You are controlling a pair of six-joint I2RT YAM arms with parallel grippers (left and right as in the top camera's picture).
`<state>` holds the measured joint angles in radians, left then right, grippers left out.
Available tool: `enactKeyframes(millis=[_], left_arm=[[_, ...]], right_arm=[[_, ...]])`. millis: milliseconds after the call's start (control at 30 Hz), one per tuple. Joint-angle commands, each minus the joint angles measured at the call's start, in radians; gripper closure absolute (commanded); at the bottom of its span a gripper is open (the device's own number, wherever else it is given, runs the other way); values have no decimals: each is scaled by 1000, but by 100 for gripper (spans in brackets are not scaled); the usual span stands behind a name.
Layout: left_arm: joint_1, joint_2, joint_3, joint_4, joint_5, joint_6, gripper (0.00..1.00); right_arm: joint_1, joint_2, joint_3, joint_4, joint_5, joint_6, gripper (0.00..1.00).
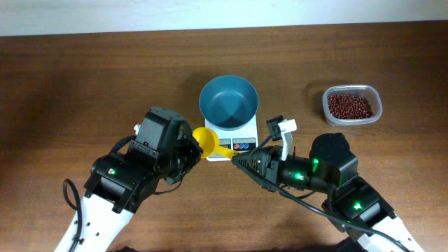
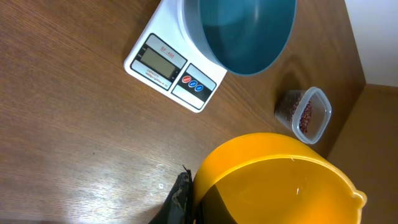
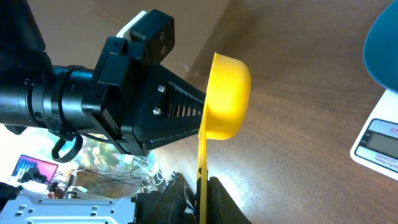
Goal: Scoop item into bowl and weigh 50g on scale
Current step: 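Close the right gripper on the scoop handle and release the left gripper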
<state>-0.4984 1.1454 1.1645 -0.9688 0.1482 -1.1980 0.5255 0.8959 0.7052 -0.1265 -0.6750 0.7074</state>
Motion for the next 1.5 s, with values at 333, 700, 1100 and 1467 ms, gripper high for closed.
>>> enactKeyframes(millis=[333,700,1100,1467], left_arm=[[-5,-2,8,-13,-11,10,100],[-5,-2,8,-13,-11,14,100],[-5,-2,8,-13,-10,14,100],[-5,-2,68,34,-7,87,44]], right_arm=[[5,-6,21,12,33,-6,70],[5,-7,21,12,32,-6,96],[5,-7,21,-69,74,-49,96],[5,-7,21,-141,277,-102,96]])
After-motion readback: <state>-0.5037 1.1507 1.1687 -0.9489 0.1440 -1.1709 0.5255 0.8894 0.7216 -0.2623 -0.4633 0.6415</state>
